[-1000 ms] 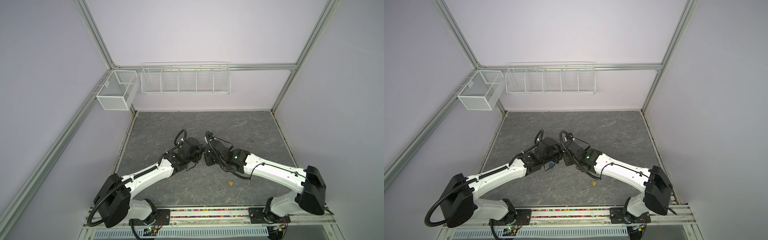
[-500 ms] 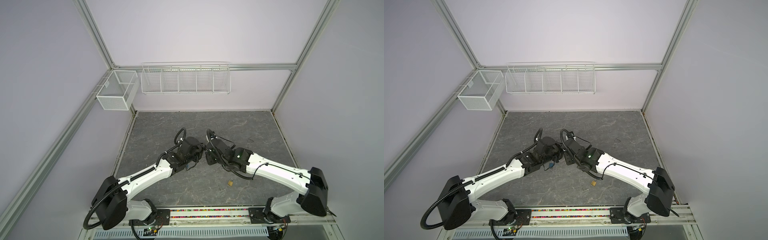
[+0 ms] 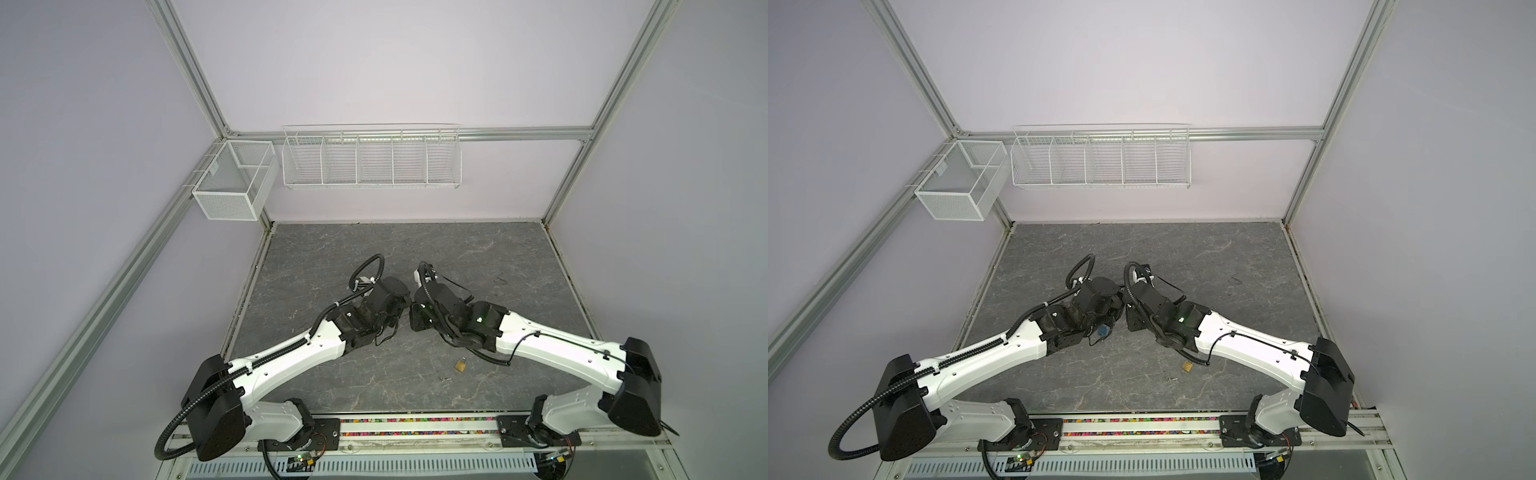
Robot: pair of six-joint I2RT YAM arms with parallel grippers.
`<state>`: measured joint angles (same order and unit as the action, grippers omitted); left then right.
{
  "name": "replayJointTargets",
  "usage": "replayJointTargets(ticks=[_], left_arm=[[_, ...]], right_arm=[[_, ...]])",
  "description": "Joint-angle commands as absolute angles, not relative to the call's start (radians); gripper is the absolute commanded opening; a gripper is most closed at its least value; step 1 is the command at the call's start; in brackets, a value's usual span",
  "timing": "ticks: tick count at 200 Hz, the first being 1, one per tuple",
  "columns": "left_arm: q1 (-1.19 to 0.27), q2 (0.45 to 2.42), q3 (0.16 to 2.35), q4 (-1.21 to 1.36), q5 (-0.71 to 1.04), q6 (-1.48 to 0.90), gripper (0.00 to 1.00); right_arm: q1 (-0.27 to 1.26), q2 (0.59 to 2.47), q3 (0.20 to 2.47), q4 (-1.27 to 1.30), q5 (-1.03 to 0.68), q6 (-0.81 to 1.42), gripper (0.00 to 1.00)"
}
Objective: Unlock with the key
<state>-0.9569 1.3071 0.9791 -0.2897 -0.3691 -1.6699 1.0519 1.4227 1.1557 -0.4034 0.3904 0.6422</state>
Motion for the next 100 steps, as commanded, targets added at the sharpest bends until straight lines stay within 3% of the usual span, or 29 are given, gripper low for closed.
replayJointTargets(ticks=[1, 100], left_arm=[[-1.001, 1.307, 1.019, -0.29, -0.28, -1.649, 0.0], [-0.974, 1.337, 0.997, -0.273, -0.219, -1.633, 0.0]], right_arm=[[1.045, 1.396, 1.149, -0.133, 0.316, 0.621, 0.07], [1.039, 1.344, 1.155, -0.183, 0.271, 0.53, 0.07]])
